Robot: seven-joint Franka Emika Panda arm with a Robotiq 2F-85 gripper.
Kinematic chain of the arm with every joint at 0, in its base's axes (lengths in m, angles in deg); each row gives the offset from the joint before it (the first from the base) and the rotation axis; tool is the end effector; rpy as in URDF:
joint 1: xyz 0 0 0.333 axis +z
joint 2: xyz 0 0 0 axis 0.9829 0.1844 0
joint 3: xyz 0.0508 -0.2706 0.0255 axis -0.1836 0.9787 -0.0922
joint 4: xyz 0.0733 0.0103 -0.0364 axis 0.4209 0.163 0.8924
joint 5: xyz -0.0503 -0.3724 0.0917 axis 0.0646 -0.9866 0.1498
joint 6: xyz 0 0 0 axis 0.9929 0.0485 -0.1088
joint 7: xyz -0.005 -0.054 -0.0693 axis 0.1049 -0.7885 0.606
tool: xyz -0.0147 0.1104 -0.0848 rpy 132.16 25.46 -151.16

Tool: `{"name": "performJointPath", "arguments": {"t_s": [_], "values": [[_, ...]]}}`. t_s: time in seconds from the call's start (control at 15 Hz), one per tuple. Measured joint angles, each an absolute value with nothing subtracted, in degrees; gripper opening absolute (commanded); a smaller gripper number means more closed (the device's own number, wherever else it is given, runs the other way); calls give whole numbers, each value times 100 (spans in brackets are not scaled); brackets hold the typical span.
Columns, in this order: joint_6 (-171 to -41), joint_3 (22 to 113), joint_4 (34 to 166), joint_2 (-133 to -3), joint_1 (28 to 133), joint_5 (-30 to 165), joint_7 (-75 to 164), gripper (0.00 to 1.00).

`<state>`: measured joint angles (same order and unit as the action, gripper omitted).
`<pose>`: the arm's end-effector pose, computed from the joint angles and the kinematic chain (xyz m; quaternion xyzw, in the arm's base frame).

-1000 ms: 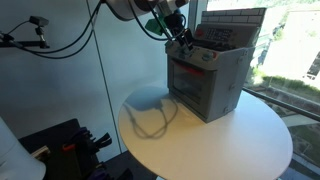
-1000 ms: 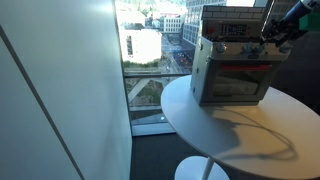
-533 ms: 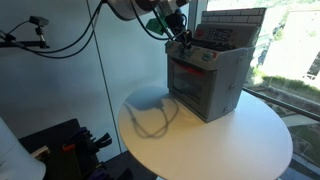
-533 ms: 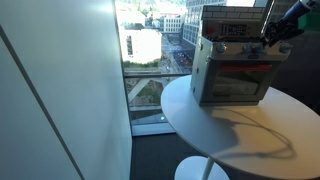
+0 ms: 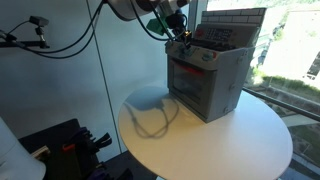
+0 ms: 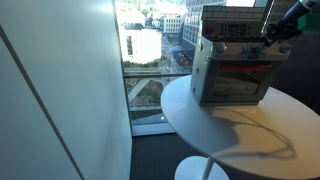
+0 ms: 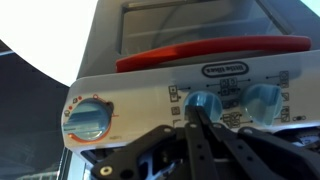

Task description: Turn the third knob from the left clockwise

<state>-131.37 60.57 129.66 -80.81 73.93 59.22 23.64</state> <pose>0.6063 -0.0181 0.3816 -0.9417 0.1534 -0.2994 0.0020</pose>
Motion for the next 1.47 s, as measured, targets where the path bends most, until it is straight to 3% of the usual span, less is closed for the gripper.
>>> {"name": "performJointPath", "arguments": {"t_s": [0.4,0.6,0.87,1.47], "values": [[-13116,6158,12973,-8074,7360,5923,2364,82],[-13131,6180,12963,-8073,7364,5923,2364,91],[-13136,6162,12950,-8073,7436,5923,2362,82],[-13136,6163,12919,-8050,7472,5923,2360,85]]}}
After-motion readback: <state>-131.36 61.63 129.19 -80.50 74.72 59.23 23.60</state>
